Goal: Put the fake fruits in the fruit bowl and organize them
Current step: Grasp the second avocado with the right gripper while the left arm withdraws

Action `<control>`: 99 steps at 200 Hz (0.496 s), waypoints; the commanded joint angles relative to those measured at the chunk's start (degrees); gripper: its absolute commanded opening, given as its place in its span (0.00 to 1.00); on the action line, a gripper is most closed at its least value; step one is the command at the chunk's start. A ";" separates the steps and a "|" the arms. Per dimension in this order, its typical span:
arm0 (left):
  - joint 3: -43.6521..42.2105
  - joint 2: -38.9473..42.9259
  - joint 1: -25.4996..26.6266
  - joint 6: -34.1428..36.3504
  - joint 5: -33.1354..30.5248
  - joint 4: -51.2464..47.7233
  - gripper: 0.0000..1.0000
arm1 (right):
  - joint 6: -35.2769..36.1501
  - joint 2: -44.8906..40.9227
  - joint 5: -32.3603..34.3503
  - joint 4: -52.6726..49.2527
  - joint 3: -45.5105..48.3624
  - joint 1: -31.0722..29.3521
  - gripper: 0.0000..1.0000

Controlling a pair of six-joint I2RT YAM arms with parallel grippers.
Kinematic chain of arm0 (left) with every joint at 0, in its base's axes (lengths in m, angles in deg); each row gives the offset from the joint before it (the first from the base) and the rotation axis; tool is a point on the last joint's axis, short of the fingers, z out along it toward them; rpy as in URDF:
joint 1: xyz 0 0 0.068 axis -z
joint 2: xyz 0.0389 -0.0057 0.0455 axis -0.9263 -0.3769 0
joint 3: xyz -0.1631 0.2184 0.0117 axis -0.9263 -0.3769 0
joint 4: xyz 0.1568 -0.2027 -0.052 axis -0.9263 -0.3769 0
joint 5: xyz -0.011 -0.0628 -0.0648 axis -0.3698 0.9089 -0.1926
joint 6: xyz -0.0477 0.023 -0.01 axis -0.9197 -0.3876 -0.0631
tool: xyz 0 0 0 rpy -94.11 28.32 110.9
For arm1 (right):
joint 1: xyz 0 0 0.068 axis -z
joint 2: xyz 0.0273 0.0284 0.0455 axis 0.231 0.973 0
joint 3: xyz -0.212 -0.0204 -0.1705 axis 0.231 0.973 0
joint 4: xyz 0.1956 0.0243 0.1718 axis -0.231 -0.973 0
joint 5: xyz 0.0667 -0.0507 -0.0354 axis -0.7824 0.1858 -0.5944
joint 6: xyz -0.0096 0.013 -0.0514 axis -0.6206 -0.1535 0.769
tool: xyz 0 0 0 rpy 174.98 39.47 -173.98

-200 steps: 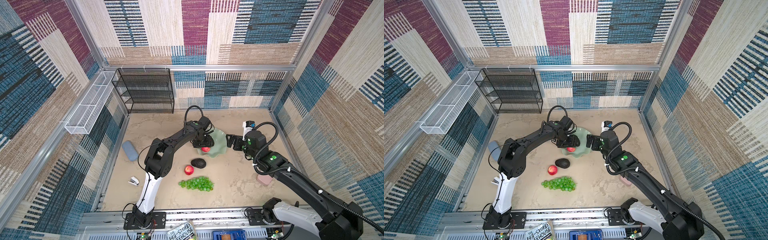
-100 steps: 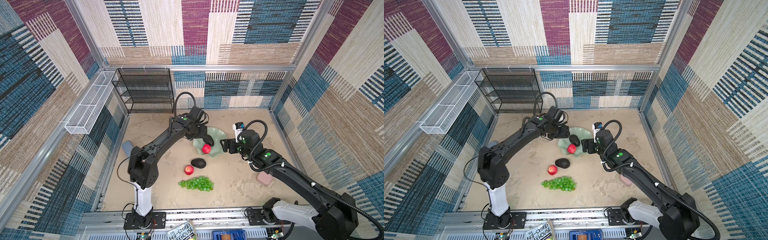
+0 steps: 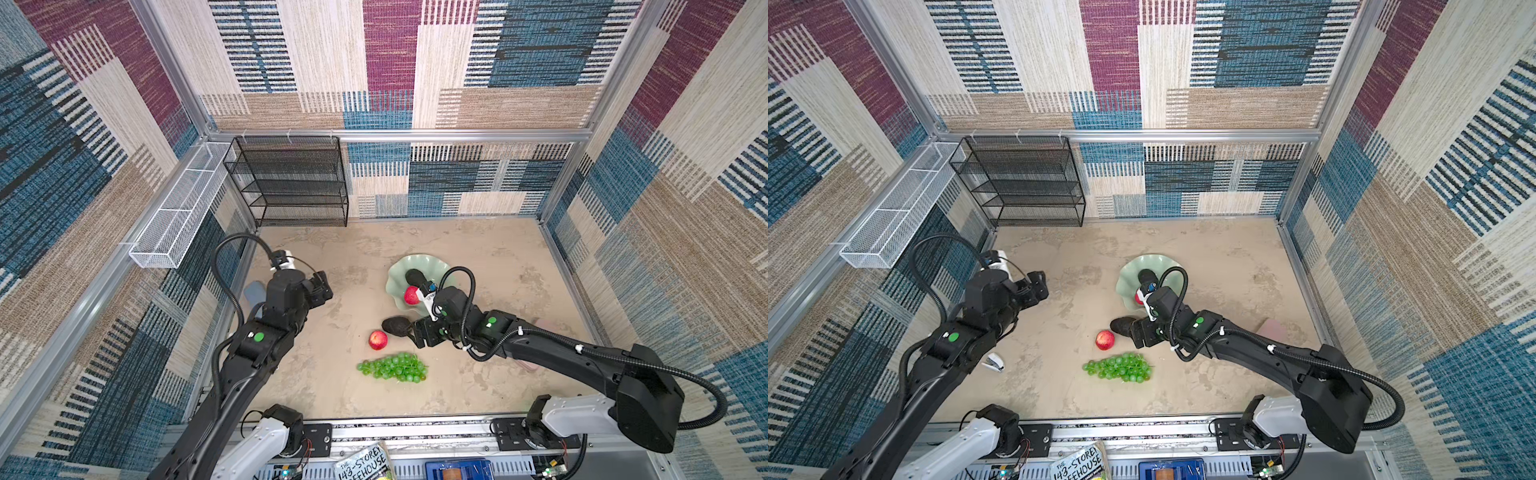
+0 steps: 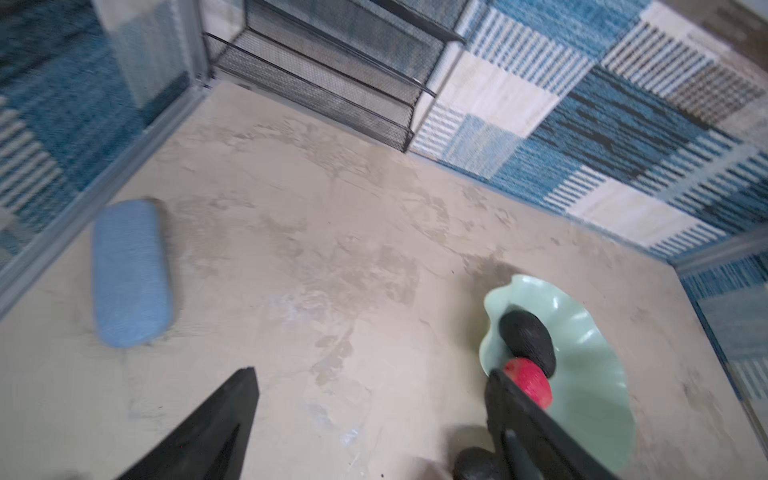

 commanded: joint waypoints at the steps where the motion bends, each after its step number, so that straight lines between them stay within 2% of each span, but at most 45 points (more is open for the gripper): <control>1: -1.52 3.77 -1.03 -1.69 -4.04 -0.28 0.89 | -3.44 2.64 -2.11 3.24 -0.81 -0.33 0.88; 99: -2.25 7.64 -1.67 -0.18 -4.09 -5.28 0.90 | -6.81 15.92 3.04 8.51 -6.10 -0.42 0.88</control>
